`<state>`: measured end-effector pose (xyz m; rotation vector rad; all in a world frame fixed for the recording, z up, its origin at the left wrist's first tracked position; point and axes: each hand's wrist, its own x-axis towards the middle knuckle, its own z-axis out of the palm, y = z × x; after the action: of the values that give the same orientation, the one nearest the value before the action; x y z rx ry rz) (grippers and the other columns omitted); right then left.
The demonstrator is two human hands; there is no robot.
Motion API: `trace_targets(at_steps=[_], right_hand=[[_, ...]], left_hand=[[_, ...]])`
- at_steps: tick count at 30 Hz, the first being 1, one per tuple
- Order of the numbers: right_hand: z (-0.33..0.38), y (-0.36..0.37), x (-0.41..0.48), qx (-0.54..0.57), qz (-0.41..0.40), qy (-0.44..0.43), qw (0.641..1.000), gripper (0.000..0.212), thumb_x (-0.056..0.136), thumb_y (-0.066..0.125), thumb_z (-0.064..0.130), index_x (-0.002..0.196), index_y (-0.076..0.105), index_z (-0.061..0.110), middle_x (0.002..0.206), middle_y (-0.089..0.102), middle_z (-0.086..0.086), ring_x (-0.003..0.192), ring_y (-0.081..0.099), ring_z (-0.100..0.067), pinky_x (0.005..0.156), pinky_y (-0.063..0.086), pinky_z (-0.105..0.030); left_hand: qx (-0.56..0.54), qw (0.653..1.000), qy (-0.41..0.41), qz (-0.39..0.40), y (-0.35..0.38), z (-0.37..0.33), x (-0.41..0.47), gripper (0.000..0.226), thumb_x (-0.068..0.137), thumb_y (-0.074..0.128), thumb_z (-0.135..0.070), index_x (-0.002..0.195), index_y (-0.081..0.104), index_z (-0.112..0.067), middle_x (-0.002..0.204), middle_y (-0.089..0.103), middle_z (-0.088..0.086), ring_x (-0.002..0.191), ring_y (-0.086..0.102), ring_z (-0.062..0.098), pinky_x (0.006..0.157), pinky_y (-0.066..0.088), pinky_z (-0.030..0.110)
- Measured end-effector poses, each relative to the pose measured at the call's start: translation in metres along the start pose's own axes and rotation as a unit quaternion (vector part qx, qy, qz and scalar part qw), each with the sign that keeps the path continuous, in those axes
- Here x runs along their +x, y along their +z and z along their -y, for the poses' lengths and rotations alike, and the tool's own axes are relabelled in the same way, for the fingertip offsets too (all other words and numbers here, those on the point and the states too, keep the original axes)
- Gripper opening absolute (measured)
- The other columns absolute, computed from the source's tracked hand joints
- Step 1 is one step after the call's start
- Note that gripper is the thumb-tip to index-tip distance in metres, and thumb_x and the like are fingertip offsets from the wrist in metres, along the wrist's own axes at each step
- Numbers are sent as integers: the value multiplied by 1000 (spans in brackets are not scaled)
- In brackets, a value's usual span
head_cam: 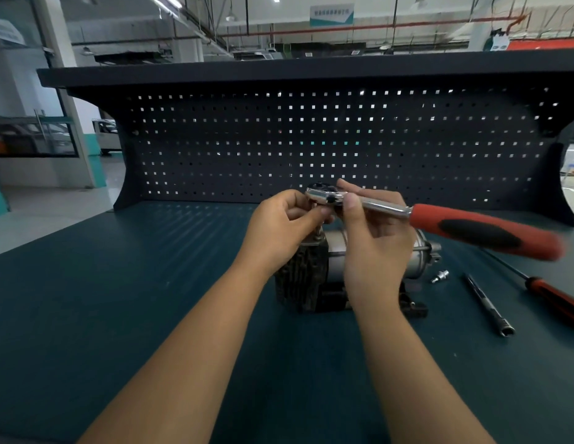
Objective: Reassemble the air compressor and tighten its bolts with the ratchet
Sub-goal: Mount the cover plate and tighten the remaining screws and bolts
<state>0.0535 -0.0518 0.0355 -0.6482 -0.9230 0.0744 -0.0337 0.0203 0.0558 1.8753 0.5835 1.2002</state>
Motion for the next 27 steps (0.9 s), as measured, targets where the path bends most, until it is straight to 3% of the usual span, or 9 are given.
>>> trace_targets(at_steps=[4,8,11,14,16,18,20,23,27], right_hand=[[-4,4,-10,-87,3,-86,992,18,90,61,13,101,59,28,106,66,10,102,64,-6,89,50,-23],[-4,5,-11,-78,12,-85,993,20,90,61,12,98,60,30,105,67,10,102,65,-5,87,51,-21],[-1,4,-3,26,-13,18,999,22,94,58,10,89,69,28,96,73,2,96,69,-11,80,53,-20],[2,-2,11,215,-6,190,958,11,97,51,12,95,61,15,93,74,-3,92,71,-20,78,57,-30],[1,-5,13,234,2,213,949,7,94,53,14,97,59,11,98,73,-7,96,70,-24,82,57,-34],[0,-5,10,162,4,151,975,11,93,57,12,92,66,18,102,73,-6,102,68,-25,87,56,-36],[1,-3,4,73,-3,55,996,23,93,59,7,86,70,26,100,73,-3,101,68,-17,86,55,-29],[-1,2,-4,-8,1,-48,999,16,91,61,3,95,63,18,103,70,1,99,66,-7,83,50,-17],[-4,7,-12,-67,18,-88,994,24,90,60,6,101,57,28,106,64,13,100,62,2,87,49,-16]], left_hand=[[-11,1000,-4,-1,1,-1,-1,12,80,73,-26,82,65,-17,77,73,4,77,71,20,73,59,35],[-24,1000,8,11,0,-2,-1,9,83,71,-22,79,65,-16,67,72,-4,69,70,10,64,57,24],[-29,999,20,17,-1,-2,-1,10,82,71,-18,85,66,-9,67,72,-5,65,67,4,63,55,21],[-2,1000,23,13,-1,0,-1,12,81,73,-21,83,66,-12,70,72,1,66,66,8,69,56,27],[19,1000,21,8,-1,1,0,14,80,73,-26,79,65,-15,69,71,2,65,66,9,68,54,27],[31,999,16,10,-1,1,1,16,81,72,-28,85,66,-14,77,74,4,73,70,15,74,56,32],[38,999,13,14,0,0,2,15,81,71,-28,91,68,-17,82,74,-1,80,71,13,78,57,35],[45,999,14,17,-1,-2,2,7,82,71,-30,87,66,-27,80,74,-7,78,69,7,77,56,32],[34,999,9,29,-1,-4,1,4,87,65,-27,90,66,-24,82,74,-4,81,71,13,77,58,35]])
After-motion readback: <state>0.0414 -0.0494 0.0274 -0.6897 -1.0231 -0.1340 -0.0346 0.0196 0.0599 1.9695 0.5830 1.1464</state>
